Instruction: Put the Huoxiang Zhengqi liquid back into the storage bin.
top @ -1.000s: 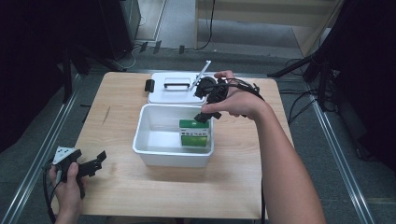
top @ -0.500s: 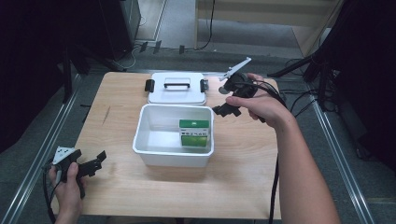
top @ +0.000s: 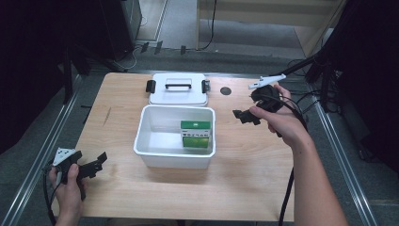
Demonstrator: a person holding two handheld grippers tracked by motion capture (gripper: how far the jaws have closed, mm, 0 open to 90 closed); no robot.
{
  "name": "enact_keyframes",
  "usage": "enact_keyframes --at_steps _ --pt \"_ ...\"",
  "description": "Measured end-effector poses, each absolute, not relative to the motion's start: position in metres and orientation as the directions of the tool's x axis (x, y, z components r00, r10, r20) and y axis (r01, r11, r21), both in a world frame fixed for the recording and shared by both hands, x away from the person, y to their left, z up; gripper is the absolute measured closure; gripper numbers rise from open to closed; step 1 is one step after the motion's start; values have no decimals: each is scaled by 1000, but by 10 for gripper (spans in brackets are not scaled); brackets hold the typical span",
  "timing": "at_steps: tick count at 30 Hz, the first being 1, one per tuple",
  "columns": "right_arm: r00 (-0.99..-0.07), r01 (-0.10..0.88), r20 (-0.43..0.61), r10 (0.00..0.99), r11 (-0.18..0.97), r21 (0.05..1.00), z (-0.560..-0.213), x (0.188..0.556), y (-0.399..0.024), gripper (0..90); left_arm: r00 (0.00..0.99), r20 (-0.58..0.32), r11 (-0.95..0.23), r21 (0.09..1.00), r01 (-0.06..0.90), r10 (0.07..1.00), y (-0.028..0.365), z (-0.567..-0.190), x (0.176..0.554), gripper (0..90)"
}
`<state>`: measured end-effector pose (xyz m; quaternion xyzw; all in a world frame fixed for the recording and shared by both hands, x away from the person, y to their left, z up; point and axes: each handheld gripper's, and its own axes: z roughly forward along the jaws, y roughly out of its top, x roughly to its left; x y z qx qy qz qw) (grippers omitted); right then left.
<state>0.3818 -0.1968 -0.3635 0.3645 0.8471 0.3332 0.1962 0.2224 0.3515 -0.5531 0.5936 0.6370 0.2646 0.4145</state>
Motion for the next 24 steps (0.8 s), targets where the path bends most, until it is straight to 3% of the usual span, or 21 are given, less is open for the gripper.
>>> enact_keyframes --at_steps 24 --pt "-513 443 -59 857 323 836 -456 311 -278 0 61 -193 131 835 535 979 349 -553 221 0"
